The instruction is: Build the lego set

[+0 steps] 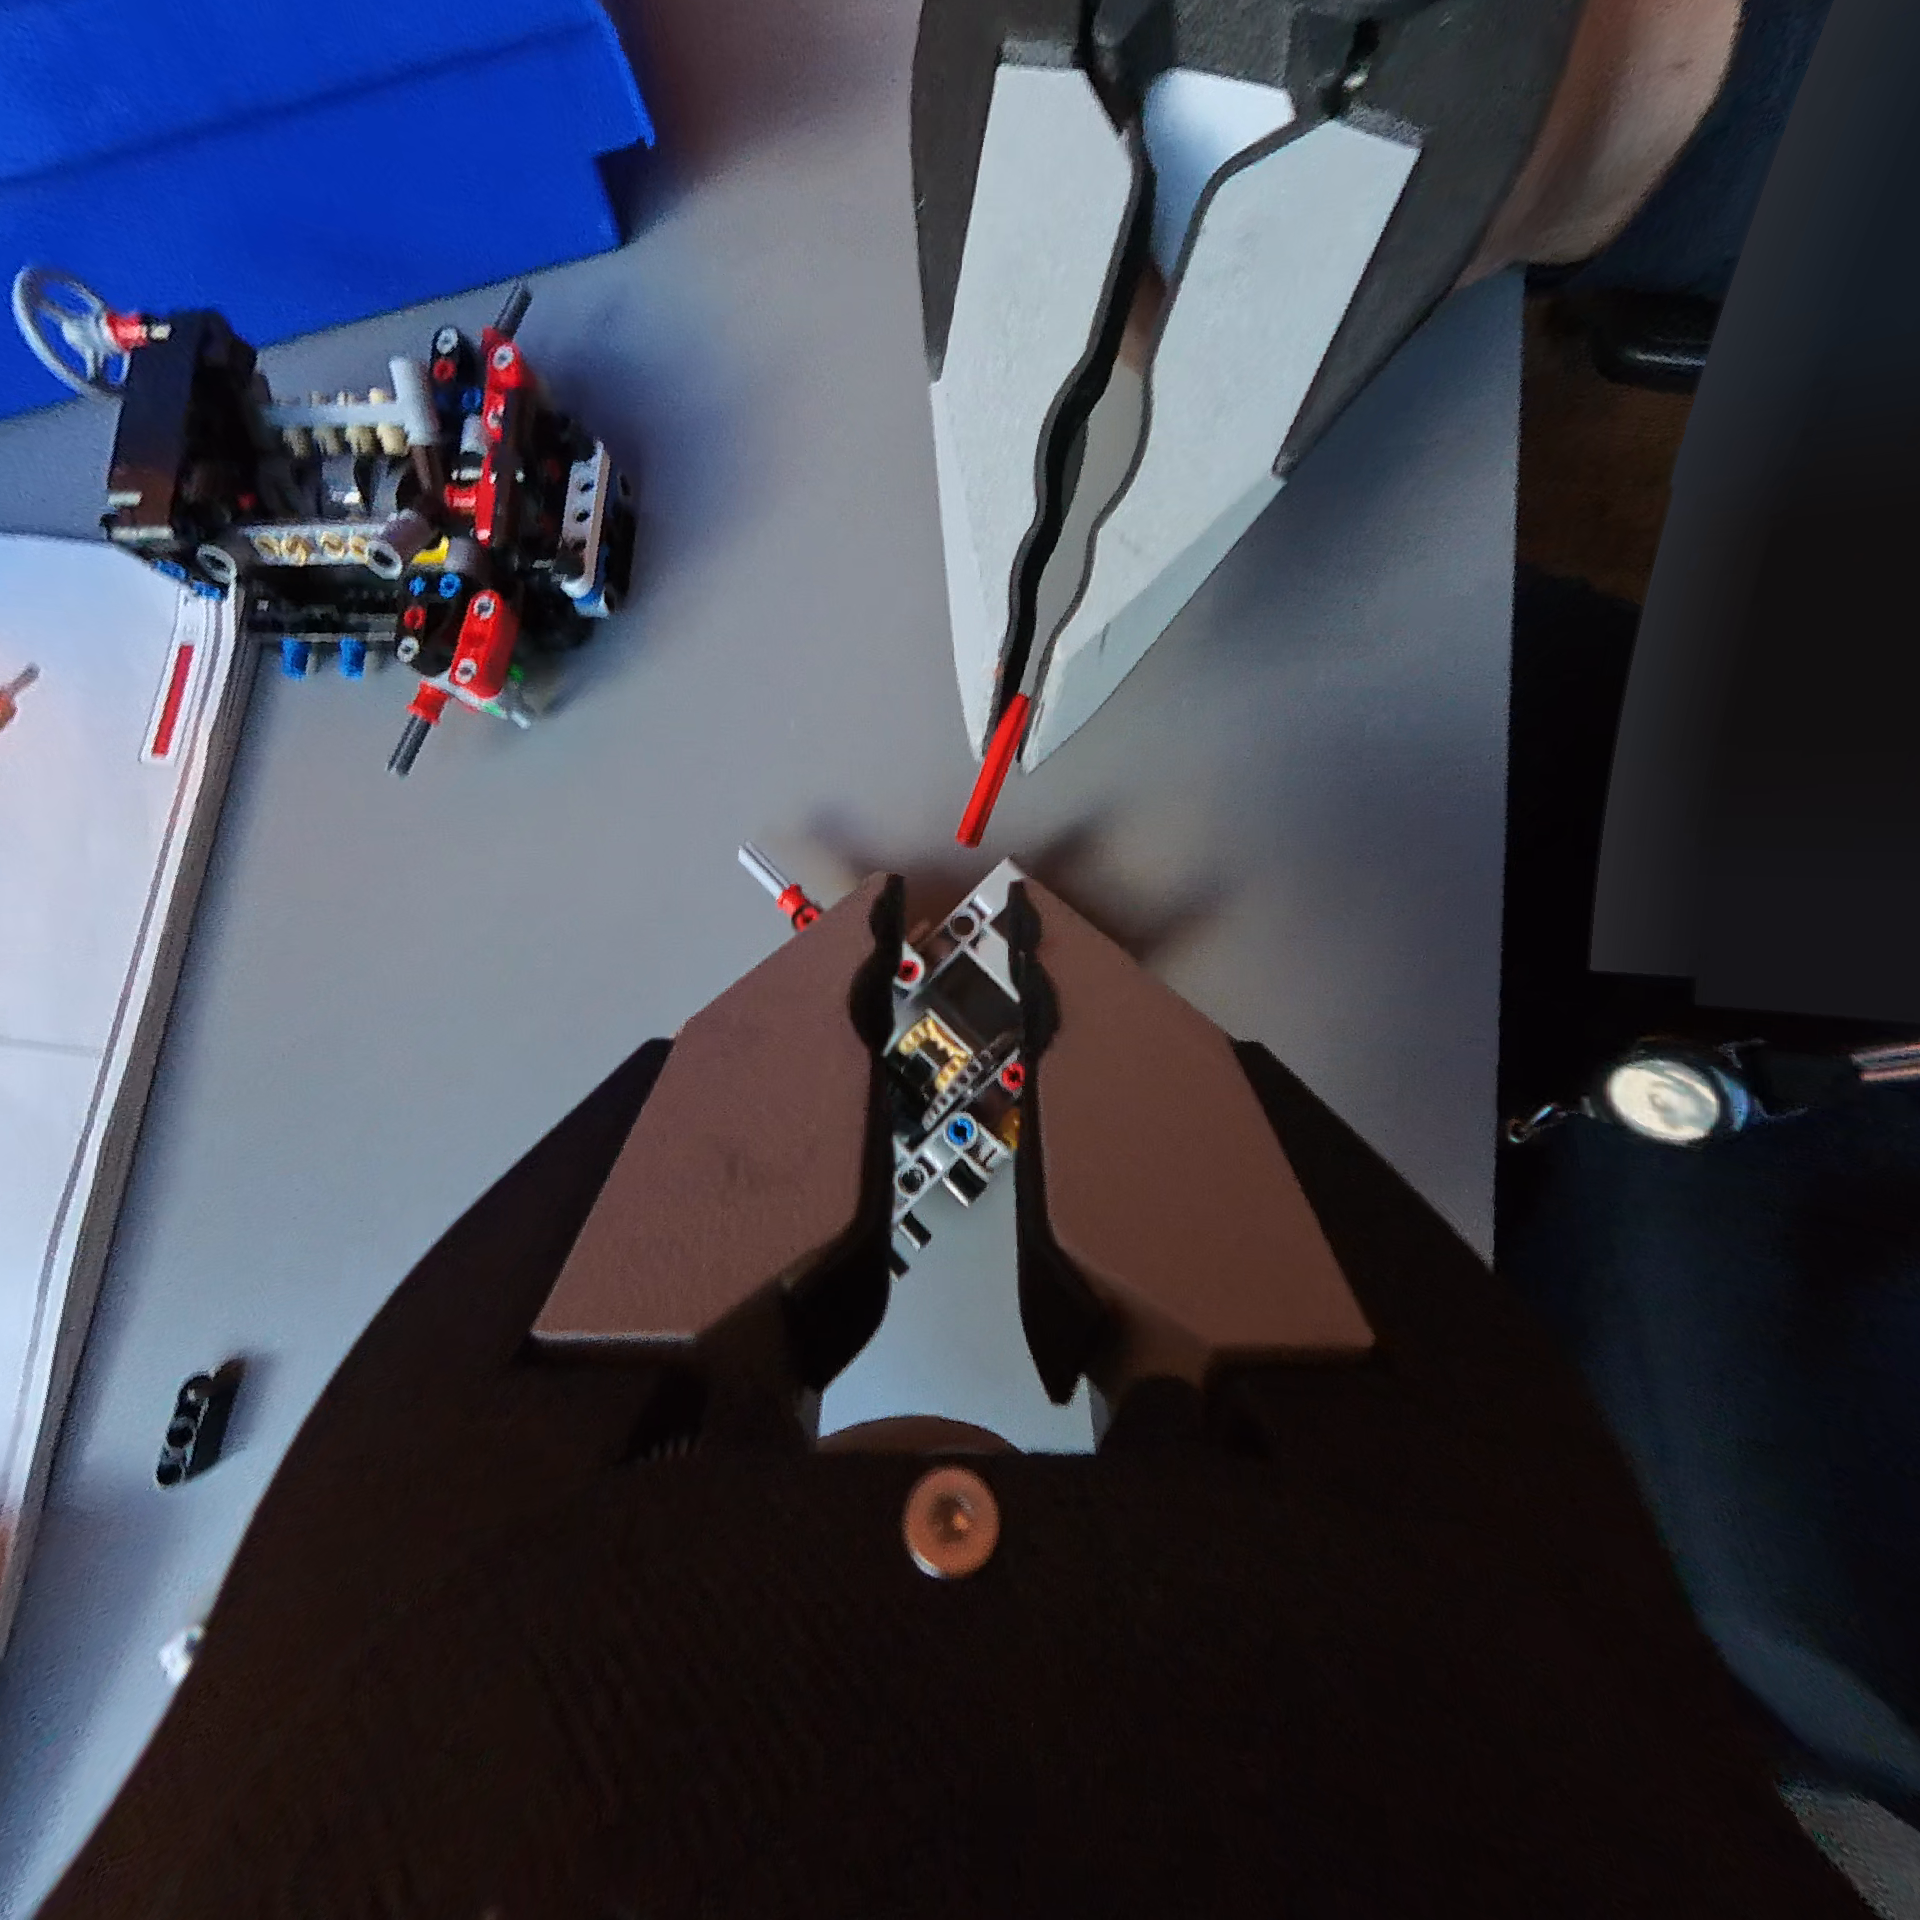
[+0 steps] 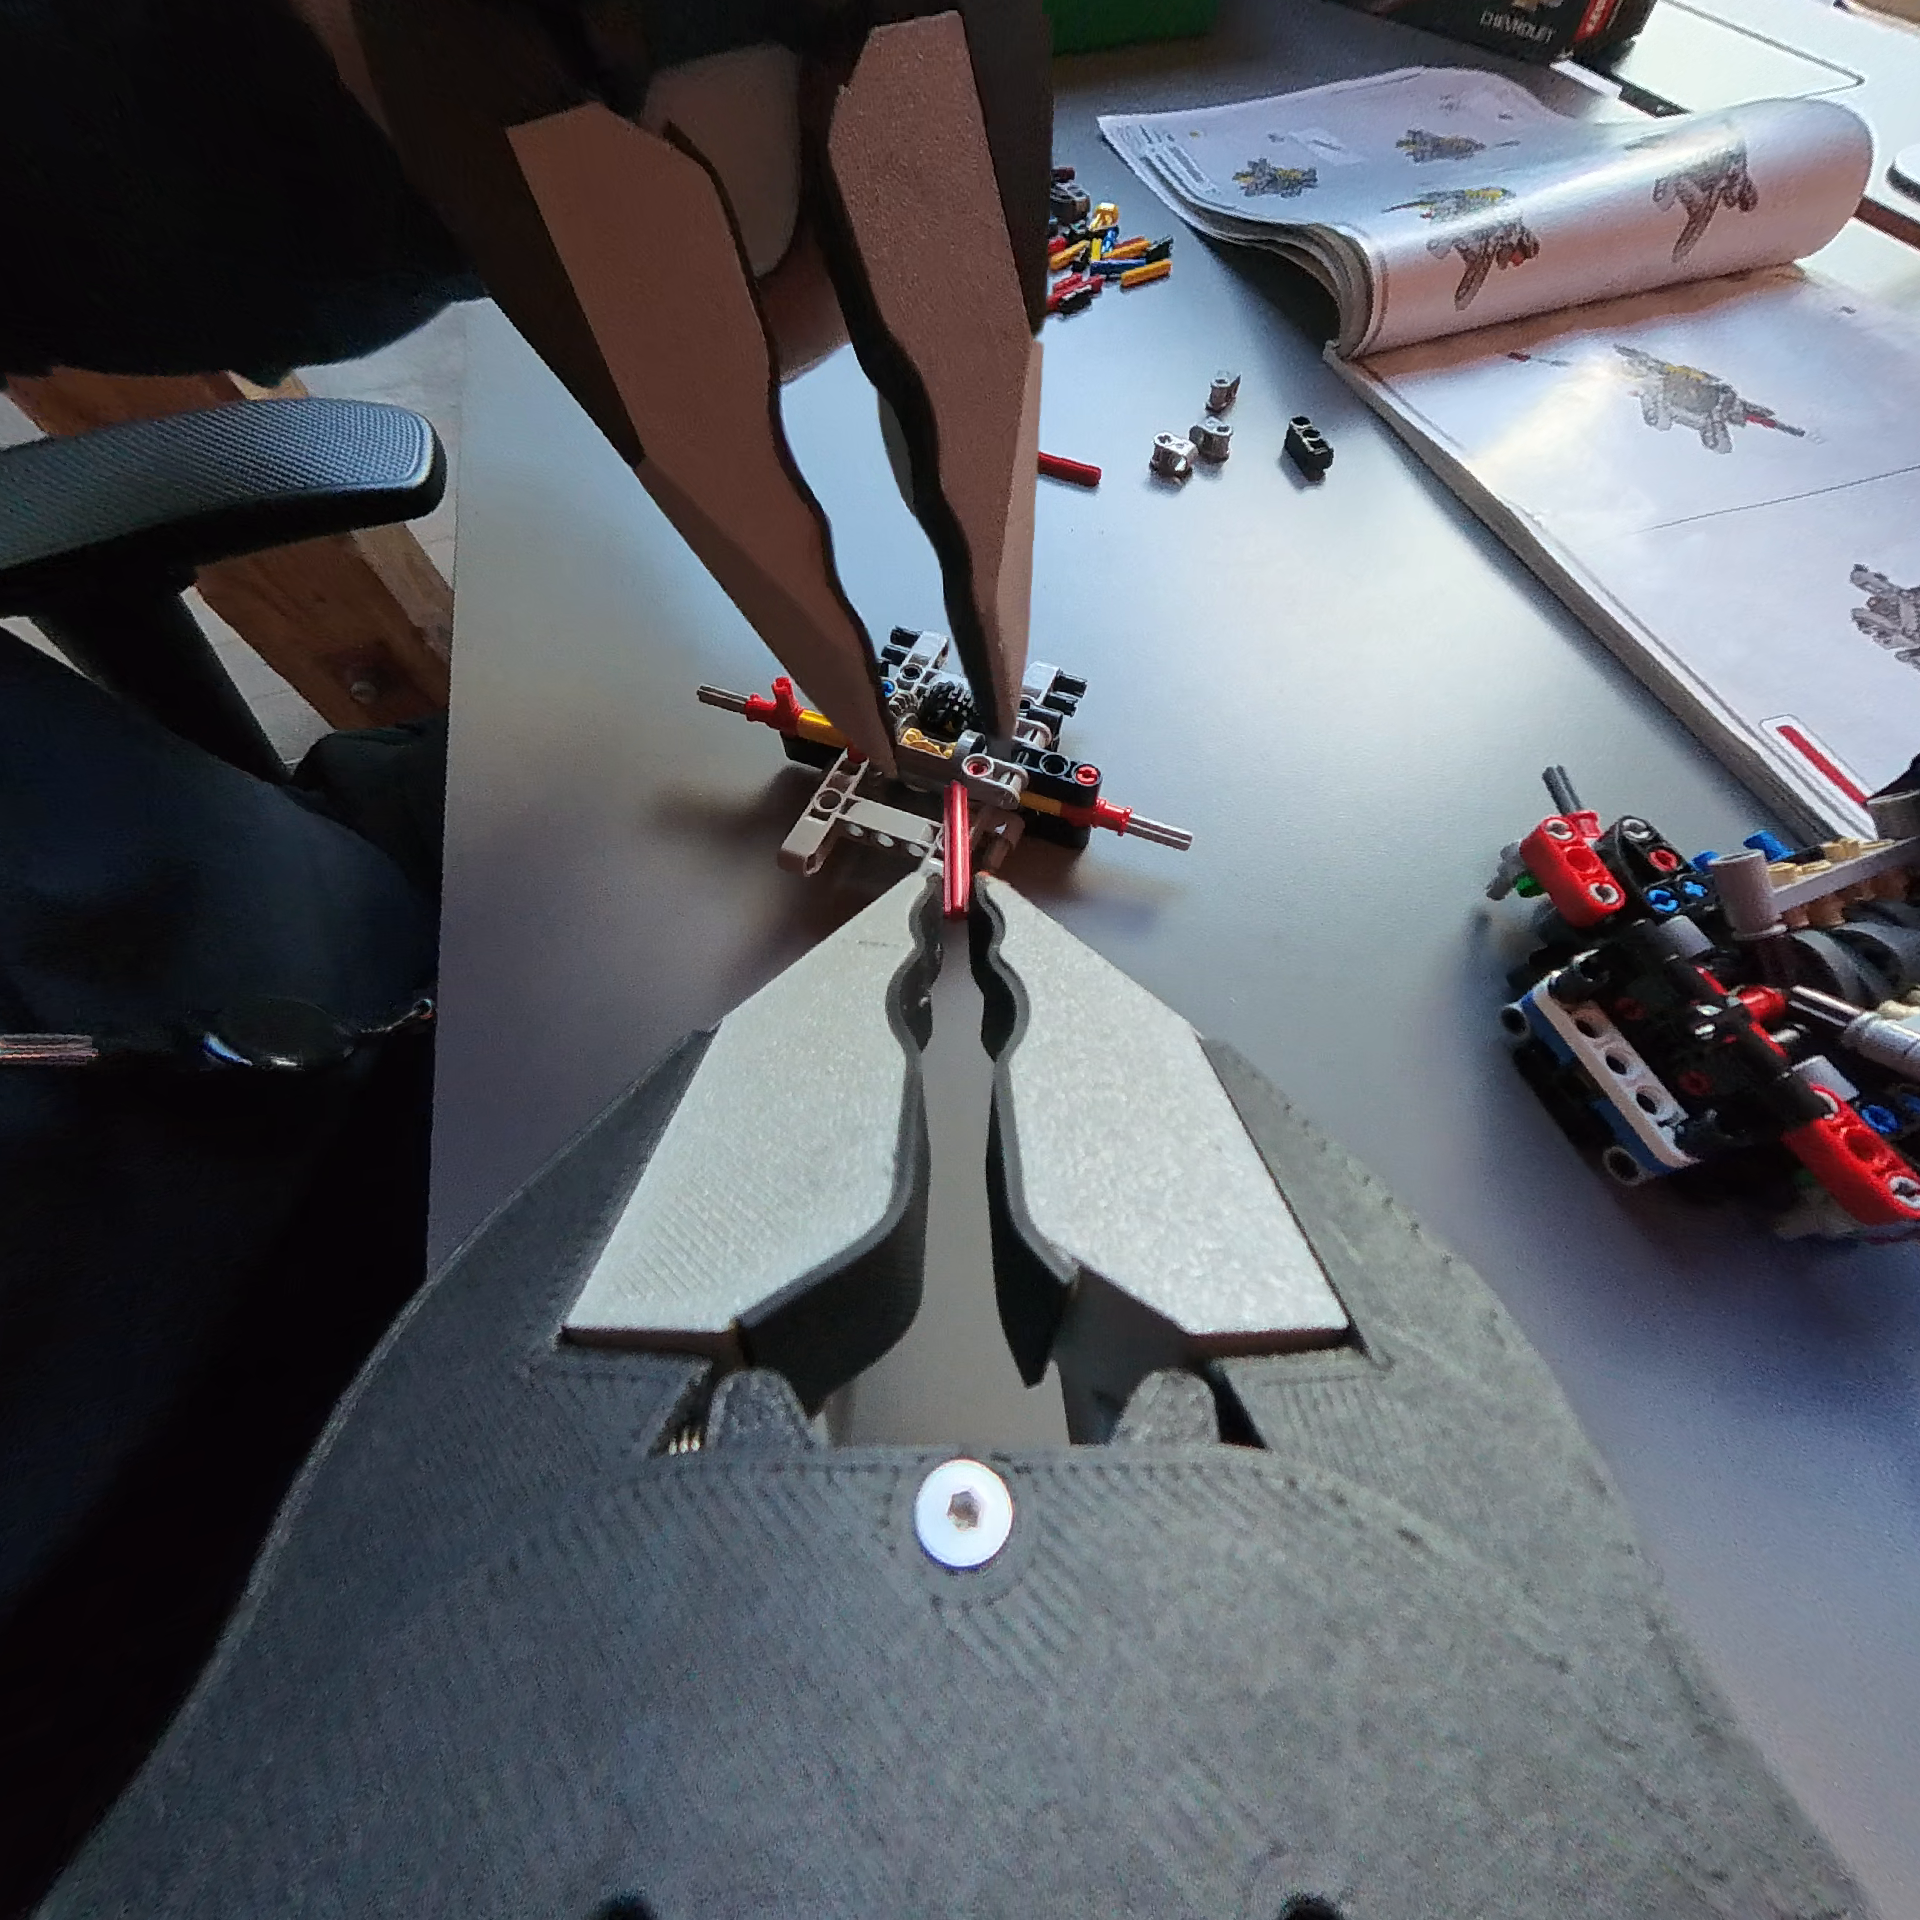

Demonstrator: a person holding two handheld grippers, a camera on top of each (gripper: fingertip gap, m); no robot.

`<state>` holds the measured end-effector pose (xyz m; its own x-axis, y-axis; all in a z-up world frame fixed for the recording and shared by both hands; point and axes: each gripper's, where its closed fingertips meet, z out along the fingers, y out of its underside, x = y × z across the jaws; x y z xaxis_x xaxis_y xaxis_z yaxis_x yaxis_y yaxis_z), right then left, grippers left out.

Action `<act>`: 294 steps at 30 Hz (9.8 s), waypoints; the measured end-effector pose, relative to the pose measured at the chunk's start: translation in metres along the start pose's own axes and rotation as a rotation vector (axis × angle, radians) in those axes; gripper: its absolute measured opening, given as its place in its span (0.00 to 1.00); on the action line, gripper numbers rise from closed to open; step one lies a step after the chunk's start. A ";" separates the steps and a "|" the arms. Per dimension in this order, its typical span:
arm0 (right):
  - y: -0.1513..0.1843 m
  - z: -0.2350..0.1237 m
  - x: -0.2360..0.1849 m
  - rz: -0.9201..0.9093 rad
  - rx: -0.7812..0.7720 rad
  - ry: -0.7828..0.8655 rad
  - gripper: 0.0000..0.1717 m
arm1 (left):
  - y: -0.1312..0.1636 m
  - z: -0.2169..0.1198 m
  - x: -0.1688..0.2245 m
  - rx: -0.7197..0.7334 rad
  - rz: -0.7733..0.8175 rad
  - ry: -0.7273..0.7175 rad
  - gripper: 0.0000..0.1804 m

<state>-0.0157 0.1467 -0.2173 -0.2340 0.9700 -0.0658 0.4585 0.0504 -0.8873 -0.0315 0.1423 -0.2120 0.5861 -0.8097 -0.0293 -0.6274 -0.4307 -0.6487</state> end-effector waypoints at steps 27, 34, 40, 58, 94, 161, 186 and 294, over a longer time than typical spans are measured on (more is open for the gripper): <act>-0.005 0.010 -0.026 -0.093 0.002 -0.072 0.08 | 0.026 -0.010 0.022 -0.023 0.135 0.030 0.01; -0.005 0.020 -0.028 -0.132 -0.027 -0.050 0.01 | 0.022 -0.003 0.024 -0.021 0.200 0.048 0.01; -0.006 0.021 -0.027 -0.108 -0.021 -0.062 0.04 | 0.018 -0.005 0.023 -0.001 0.227 0.066 0.01; 0.004 0.016 -0.010 -0.050 -0.078 0.020 0.01 | 0.010 -0.016 0.003 0.033 0.249 0.025 0.13; 0.014 0.029 0.016 0.077 -0.206 0.023 0.01 | 0.035 0.021 -0.032 -0.017 -0.157 -0.024 0.21; 0.021 0.014 0.019 0.031 -0.304 -0.349 0.01 | 0.022 0.018 -0.010 0.140 0.005 0.245 0.07; 0.016 0.024 0.027 -0.072 -0.309 -0.348 0.00 | 0.021 0.019 -0.019 0.186 -0.068 0.220 0.06; 0.019 0.003 0.033 0.015 -0.208 -0.387 0.04 | 0.015 0.021 -0.015 0.222 -0.100 0.196 0.09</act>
<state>-0.0173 0.1790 -0.2380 -0.5120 0.8124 -0.2790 0.6176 0.1224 -0.7769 -0.0391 0.1566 -0.2376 0.5161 -0.8382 0.1764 -0.4315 -0.4323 -0.7918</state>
